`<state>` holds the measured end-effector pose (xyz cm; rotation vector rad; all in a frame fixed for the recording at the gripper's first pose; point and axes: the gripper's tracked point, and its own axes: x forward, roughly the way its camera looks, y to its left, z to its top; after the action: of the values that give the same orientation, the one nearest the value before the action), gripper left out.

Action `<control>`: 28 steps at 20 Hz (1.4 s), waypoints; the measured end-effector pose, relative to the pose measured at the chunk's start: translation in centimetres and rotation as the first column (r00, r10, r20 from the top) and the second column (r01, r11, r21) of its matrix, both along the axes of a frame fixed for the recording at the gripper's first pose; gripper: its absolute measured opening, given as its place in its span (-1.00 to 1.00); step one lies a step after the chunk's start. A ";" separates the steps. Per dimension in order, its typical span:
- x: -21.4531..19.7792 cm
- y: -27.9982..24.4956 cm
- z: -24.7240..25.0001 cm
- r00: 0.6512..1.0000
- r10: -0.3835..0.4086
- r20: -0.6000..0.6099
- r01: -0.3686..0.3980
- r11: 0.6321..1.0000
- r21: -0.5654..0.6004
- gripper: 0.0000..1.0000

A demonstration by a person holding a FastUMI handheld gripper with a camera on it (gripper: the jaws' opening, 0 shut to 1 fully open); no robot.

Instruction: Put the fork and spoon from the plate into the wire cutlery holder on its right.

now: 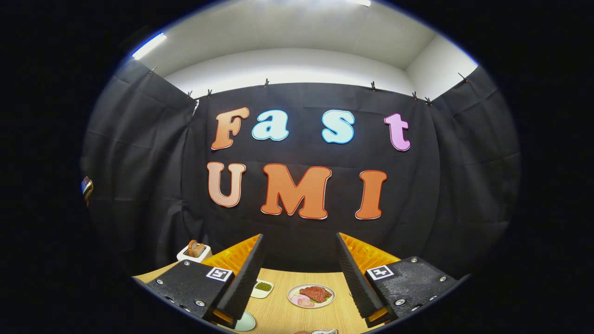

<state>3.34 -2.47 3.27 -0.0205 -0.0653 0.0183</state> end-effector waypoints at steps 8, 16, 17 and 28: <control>-0.9 0.2 -0.3 1.000 -0.006 0.012 0.006 1.000 -0.022 0.80; -1.6 -0.7 -1.2 0.999 -0.035 0.001 0.035 0.999 -0.034 0.81; -1.7 -0.8 -1.4 0.999 -0.038 0.001 0.038 0.999 -0.032 0.82; -2.1 -2.1 -1.8 0.999 -0.050 -0.001 0.050 0.999 -0.015 0.85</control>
<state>1.28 -4.58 1.47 -0.0371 -0.0628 -0.0316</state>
